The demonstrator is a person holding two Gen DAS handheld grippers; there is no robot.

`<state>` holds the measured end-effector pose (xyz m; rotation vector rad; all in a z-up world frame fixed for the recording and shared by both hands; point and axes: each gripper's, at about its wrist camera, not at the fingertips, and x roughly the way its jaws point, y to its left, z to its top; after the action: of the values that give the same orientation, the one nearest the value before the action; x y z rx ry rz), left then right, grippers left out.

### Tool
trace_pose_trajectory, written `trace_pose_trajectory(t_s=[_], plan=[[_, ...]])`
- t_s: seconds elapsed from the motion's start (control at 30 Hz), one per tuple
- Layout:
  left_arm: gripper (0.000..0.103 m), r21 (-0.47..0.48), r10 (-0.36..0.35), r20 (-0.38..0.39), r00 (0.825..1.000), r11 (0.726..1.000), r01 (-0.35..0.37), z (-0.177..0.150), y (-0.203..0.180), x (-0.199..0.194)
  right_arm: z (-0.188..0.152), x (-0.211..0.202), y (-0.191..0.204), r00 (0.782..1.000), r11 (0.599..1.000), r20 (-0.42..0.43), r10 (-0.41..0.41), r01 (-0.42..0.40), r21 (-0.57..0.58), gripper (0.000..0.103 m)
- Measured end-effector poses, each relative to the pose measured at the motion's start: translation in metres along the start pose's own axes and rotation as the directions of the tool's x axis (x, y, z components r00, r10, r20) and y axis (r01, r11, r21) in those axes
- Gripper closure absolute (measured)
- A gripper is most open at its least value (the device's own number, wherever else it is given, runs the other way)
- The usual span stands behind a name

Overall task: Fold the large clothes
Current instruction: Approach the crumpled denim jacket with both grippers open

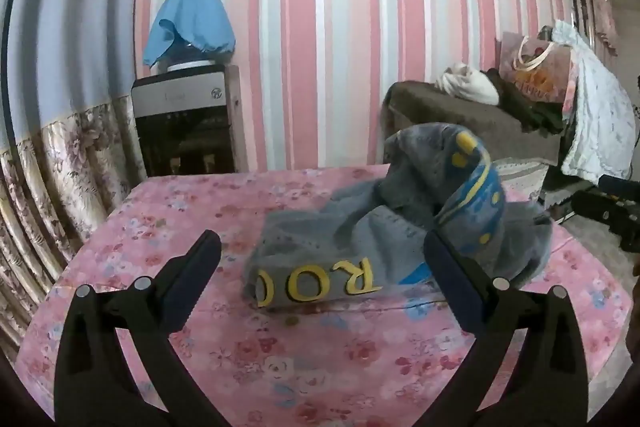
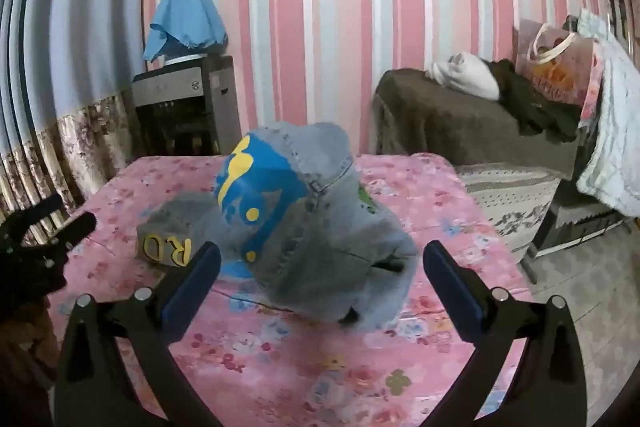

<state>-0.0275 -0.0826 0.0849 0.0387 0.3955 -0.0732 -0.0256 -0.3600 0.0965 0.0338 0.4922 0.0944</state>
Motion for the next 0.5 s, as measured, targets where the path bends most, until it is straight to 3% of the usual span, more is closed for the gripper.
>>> trace_pose_trajectory(t_s=[0.27,0.5], plan=[[0.003,-0.046,0.019,-0.053,0.998,0.999,-0.021,-0.006,0.018,0.034,-0.003,0.031,0.004,0.998,0.999,-0.038,-0.044,0.044,-0.001,0.002],[0.003,-0.028,0.023,-0.074,0.997,0.999,-0.025,-0.006,0.02,0.052,0.003,0.049,0.003,0.997,0.998,-0.047,-0.068,0.068,0.003,0.002]])
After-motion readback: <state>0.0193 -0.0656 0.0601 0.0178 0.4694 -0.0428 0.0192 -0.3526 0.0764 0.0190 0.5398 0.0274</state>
